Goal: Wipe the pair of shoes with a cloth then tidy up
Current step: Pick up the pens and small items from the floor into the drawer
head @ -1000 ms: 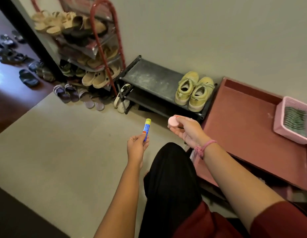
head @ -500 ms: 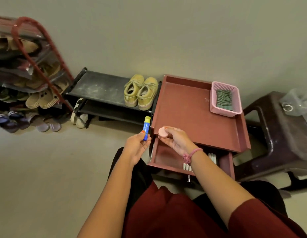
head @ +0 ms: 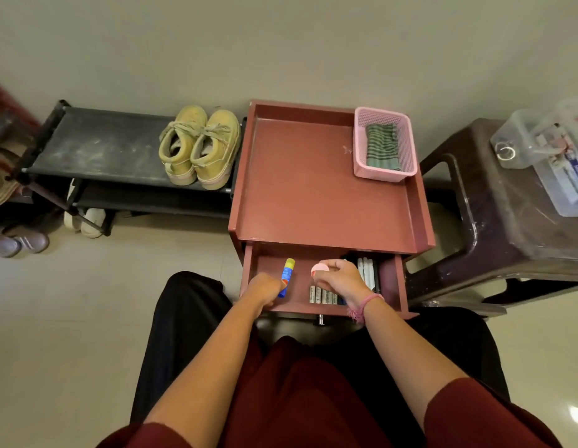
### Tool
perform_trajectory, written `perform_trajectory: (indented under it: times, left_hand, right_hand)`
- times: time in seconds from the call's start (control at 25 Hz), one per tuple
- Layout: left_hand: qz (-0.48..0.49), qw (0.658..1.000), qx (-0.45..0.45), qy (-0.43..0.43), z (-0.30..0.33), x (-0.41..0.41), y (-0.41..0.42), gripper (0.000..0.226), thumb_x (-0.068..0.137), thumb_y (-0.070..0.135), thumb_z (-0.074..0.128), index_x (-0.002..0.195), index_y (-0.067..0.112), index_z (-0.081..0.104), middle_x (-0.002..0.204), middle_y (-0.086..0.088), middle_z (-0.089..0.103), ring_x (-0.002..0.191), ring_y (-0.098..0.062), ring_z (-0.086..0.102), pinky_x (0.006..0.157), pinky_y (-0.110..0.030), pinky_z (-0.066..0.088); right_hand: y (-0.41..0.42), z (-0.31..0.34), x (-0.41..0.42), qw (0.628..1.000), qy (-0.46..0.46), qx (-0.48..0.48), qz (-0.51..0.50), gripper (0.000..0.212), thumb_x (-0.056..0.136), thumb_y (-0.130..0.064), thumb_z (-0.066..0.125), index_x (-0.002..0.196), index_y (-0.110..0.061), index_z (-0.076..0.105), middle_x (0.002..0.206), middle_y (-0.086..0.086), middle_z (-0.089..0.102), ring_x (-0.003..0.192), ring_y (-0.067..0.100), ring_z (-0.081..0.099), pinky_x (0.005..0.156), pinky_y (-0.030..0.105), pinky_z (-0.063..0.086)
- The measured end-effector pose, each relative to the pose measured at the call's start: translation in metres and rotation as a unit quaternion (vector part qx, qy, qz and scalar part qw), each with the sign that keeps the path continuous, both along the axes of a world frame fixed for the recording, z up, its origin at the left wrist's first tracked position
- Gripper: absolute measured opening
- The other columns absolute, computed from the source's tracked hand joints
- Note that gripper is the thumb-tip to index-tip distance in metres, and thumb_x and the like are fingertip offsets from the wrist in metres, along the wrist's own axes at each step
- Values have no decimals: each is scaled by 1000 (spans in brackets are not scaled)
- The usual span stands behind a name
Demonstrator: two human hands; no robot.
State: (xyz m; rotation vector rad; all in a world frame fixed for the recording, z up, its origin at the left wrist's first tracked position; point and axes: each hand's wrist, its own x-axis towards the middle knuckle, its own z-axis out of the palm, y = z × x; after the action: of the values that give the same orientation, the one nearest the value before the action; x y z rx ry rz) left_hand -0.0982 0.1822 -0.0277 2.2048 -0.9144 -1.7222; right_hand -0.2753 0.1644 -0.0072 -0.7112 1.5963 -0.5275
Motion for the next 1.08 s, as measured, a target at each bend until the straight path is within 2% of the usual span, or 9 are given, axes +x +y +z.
perform_trajectory:
  times: [0.16,0.24,0.36,0.48,0.52,0.6,0.68,0.84,1.08]
  left_hand:
    - [-59,997,-11,-56,-25,-13,-17,21,89,24,63,81,4,61,78,-10,57,63,-18,49,55,-27,37]
    - [-87,993,-14,-73,-40,-18,-24,23,90,23,62,88,0,64,83,-15,62,69,-22,54,58,-30,41]
    - [-147,984,-8,-105,-64,-23,-32,28,92,22,59,102,-2,68,101,-21,68,94,-32,64,77,-34,49]
    - [-176,977,-11,-116,-85,-25,-38,26,91,24,61,100,1,69,103,-20,68,97,-32,64,75,-31,47]
    - [-185,975,-11,-119,-91,-26,-41,27,90,26,63,100,1,69,103,-19,68,97,-31,64,73,-29,46]
    - [-208,970,-6,-127,-100,-25,-45,30,90,29,64,103,3,69,105,-18,68,98,-30,64,69,-26,42]
    - [-213,969,3,-127,-107,-24,-47,32,90,32,64,107,5,68,106,-16,68,98,-28,64,68,-24,41]
    - [-221,966,13,-132,-121,-20,-46,34,89,35,66,107,6,68,105,-16,69,98,-28,64,69,-24,39]
    - [-234,964,15,-124,-131,-22,-44,33,89,30,65,108,4,66,108,-16,68,102,-28,62,73,-26,40]
  right_hand:
    - [-7,-45,-8,992,103,21,68,20,73,-7,76,84,-21,65,103,9,68,90,21,67,81,37,57]
    - [-12,-65,-6,983,156,18,97,16,74,-11,76,79,-22,67,101,1,68,97,17,64,89,31,52]
    - [-18,-86,-3,968,202,25,145,16,80,-7,72,93,-14,68,94,-1,63,91,11,60,73,12,45]
    - [-23,-105,2,954,230,13,194,19,82,-2,68,99,-10,67,99,6,66,83,12,60,53,2,40]
    - [-25,-110,4,947,242,4,213,20,83,-1,67,101,-9,68,103,8,68,86,15,62,59,3,43]
    - [-28,-121,8,929,259,-7,265,23,83,-2,65,105,-7,69,110,11,68,99,22,63,83,19,48]
    - [-30,-130,10,915,257,-4,312,24,83,-5,66,107,-7,69,113,12,67,105,25,61,92,28,47]
    - [-33,-141,10,884,263,10,387,26,87,-13,64,113,-9,66,117,10,65,109,26,59,92,29,44]
    - [-35,-150,10,835,306,13,458,26,90,-9,56,114,-4,65,120,18,56,106,30,57,89,34,48]
